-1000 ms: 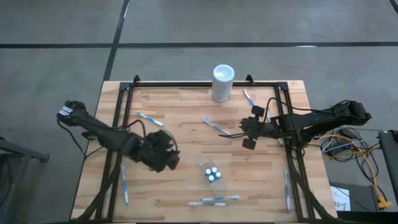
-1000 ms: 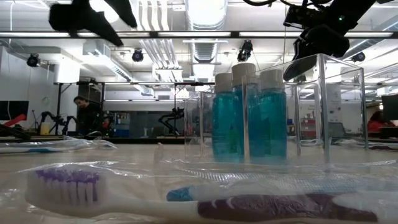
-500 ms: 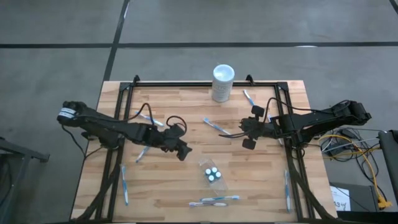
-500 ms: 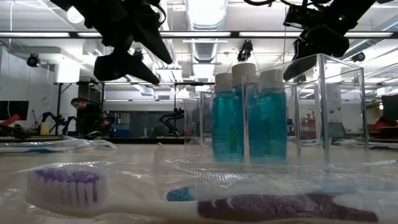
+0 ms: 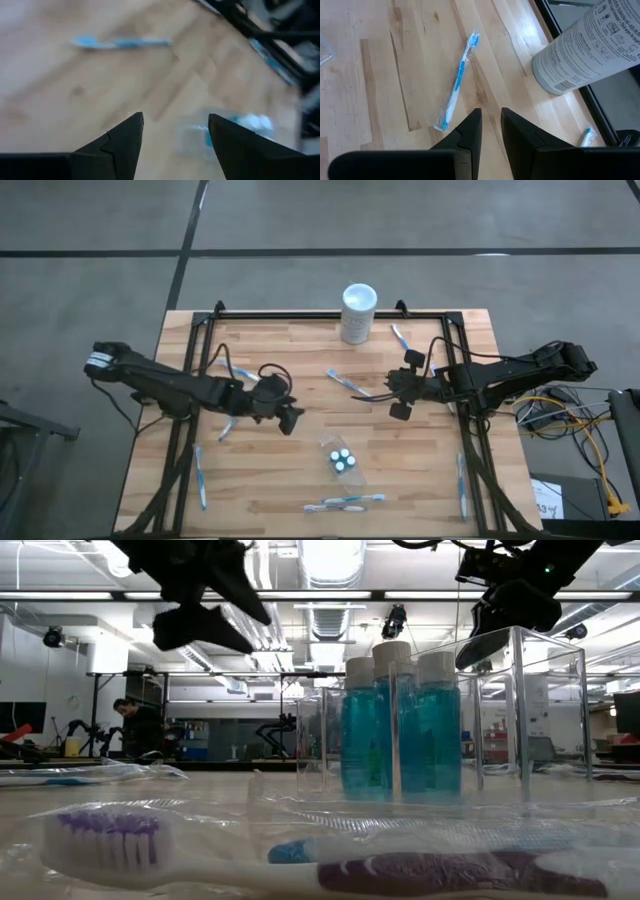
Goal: Pick & Place toothbrushing station
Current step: Adjust the transparent organizer on the table
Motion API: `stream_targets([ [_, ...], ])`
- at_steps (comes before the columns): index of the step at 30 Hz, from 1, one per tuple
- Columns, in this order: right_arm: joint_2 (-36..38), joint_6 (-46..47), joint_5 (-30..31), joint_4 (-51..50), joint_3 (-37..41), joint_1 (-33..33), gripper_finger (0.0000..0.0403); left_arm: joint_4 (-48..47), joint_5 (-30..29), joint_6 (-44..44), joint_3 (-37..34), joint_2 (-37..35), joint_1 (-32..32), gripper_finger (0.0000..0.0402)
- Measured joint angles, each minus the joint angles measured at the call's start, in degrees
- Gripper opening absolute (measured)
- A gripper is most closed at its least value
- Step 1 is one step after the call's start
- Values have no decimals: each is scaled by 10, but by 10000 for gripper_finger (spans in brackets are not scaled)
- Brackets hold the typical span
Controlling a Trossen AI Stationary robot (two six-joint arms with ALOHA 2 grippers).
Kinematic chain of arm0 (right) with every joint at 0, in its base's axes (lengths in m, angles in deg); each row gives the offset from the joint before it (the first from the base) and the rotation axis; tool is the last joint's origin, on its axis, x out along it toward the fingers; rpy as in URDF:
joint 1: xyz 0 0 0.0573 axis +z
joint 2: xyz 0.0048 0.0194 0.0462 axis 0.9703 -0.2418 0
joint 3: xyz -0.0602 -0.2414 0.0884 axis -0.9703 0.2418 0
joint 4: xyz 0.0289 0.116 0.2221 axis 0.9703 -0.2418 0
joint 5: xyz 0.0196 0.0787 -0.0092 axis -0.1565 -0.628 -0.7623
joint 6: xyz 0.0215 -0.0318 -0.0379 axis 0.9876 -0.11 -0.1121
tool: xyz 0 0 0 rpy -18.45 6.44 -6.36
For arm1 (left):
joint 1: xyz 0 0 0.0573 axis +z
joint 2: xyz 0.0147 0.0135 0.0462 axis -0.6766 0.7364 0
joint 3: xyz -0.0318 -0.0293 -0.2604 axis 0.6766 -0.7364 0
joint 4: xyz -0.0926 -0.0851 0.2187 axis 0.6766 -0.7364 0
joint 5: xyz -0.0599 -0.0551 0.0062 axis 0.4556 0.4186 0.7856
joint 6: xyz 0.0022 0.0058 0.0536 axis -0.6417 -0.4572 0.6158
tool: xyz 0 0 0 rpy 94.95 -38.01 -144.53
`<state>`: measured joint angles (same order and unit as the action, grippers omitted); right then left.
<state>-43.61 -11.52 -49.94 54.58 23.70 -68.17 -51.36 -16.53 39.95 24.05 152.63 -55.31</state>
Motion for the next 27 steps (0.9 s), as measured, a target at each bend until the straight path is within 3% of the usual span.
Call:
stream_targets([
  [5,0,0,0,0,0,0,68,-141,-42,-40,-2,-41,0,230],
  [8,0,1,0,0,0,0,68,-169,-49,-24,-3,-54,-3,230],
  [14,0,-78,0,1,0,-3,68,-108,-114,118,-3,-72,-15,230],
  [19,0,-173,0,1,0,-2,68,-39,-119,177,-3,-88,-20,230],
  [27,-3,-158,0,2,0,-3,68,78,-125,237,-3,-109,-44,230],
])
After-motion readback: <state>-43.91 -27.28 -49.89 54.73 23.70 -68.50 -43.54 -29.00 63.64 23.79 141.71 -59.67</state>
